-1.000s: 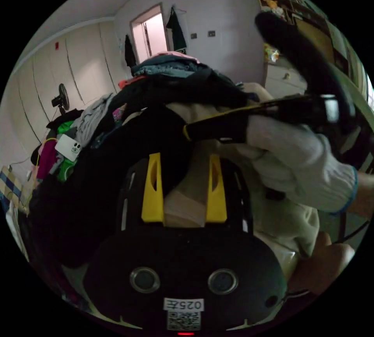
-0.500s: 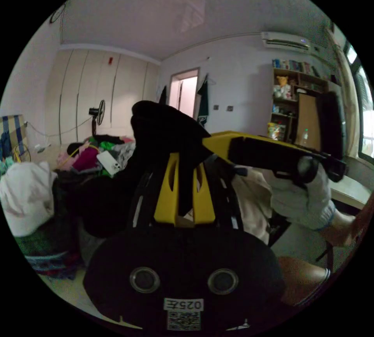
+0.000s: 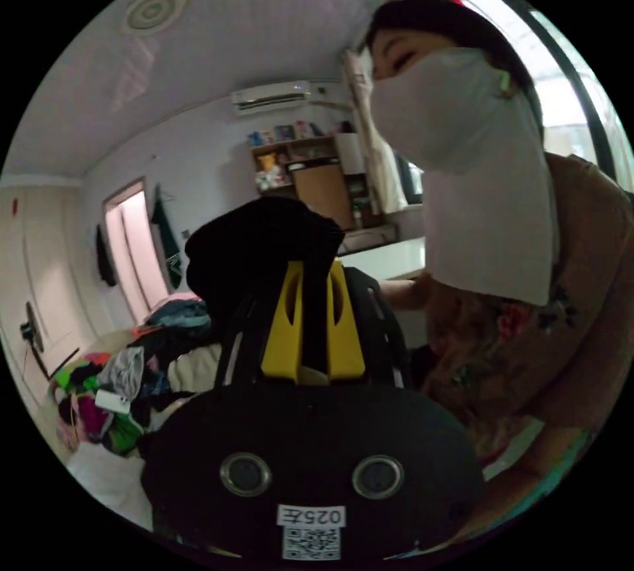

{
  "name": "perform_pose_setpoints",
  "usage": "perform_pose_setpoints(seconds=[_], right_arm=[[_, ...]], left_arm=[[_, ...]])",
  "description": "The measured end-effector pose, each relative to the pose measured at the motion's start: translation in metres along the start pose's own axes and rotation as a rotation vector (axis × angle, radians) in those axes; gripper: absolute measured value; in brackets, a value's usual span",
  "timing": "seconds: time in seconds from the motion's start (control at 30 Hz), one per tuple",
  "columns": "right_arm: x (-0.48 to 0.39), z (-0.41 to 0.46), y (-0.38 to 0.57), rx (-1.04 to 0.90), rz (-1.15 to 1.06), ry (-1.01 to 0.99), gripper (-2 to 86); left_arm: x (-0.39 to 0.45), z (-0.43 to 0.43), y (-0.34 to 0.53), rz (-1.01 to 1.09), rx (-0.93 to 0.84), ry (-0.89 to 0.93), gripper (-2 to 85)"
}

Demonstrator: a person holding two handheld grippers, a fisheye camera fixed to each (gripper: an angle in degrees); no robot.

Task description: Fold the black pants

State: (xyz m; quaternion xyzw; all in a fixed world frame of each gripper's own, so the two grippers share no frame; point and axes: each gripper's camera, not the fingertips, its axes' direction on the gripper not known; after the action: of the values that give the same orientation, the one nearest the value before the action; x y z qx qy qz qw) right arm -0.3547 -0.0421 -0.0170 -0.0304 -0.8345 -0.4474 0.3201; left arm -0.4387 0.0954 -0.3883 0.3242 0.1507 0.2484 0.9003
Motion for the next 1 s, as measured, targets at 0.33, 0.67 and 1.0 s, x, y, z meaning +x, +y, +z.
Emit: perform_pose_setpoints(seconds=[0.33, 0.67, 1.0], right_arm=[[-0.114, -0.09, 0.043, 0.083, 0.052, -0.007, 17.9], [-0.319, -0.189, 0.069, 0.306, 0.023, 0.521, 2.7], [-0.532, -0.271, 0.049, 0.4, -0.181, 1.041, -0.4]], left_arm=[[-0.001, 0.021, -0.042, 0.219, 0.482, 0.754, 3.1], [-0.028, 0.19, -0.091, 0.115, 0.492, 1.05, 2.8], [-0.039, 0.295, -0.095, -0.234, 0.583, 0.986, 9.7]])
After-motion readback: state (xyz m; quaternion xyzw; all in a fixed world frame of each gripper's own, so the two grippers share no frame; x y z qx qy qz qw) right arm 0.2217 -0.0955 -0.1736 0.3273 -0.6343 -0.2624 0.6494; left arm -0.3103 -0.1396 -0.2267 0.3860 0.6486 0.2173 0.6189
